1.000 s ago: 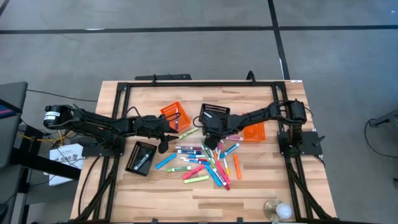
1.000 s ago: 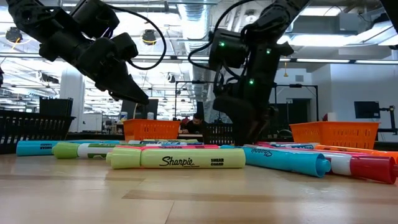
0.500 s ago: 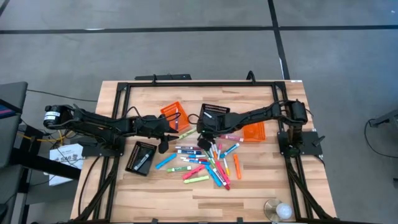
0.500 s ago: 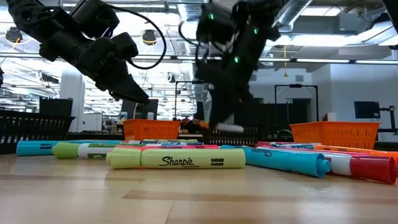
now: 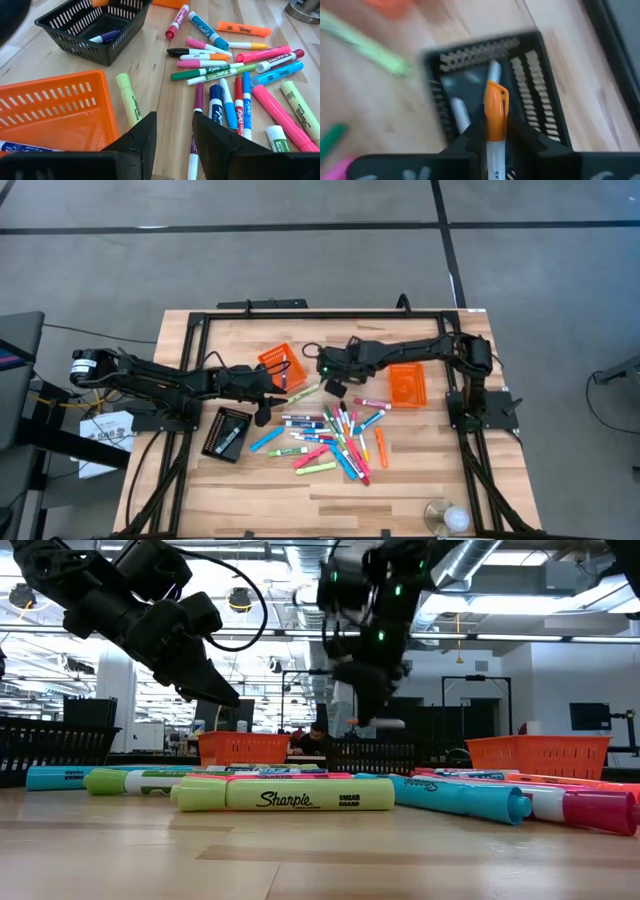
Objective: Pick & Place Markers
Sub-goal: Put the orange highlighter into the right black bin, then put the black highlighter into the right black bin
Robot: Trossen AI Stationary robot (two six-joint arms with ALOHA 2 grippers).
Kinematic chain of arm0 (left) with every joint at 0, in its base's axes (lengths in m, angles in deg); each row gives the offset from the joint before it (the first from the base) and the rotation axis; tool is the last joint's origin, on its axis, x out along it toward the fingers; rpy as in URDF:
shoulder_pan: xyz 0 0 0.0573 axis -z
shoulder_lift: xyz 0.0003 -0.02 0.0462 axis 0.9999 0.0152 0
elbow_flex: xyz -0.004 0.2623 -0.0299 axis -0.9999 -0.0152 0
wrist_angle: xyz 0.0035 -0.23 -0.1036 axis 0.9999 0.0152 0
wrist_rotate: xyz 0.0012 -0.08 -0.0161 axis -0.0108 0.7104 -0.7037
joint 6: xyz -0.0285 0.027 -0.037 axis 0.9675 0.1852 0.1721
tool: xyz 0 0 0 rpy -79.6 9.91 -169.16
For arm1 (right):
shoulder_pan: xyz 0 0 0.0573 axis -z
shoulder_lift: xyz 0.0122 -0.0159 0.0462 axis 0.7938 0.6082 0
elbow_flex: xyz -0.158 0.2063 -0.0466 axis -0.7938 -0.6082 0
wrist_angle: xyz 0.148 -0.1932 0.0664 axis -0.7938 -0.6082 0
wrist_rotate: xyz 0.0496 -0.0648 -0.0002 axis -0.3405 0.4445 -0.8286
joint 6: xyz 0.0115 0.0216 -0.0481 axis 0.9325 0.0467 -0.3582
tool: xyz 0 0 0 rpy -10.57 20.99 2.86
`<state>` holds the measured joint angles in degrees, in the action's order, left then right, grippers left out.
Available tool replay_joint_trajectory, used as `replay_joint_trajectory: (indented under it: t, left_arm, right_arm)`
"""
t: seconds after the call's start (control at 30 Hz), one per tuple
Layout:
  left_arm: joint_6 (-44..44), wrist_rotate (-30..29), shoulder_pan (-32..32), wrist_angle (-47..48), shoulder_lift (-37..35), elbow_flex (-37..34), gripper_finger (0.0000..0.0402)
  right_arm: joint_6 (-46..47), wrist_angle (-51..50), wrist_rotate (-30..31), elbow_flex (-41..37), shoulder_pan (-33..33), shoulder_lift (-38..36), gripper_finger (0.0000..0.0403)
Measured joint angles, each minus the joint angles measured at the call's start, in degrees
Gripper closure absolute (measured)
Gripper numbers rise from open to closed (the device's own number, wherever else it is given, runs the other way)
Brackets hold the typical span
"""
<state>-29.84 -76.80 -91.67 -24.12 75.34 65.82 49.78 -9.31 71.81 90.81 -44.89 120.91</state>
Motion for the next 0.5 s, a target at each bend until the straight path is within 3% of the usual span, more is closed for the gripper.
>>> replay_joint_trajectory:
  t: [0.3,0.5]
  left_arm:
    - [0.1,0.0,0.0,0.0,0.0,0.0,0.0280]
    - [0.1,0.0,0.0,0.0,0.0,0.0,0.0280]
  right_arm:
    - [2.9,0.9,-1.1,-1.4,3.2,-0.1,0.0262]
    - [5.1,0.6,-8.9,-1.4,-1.1,-0.2,0.0217]
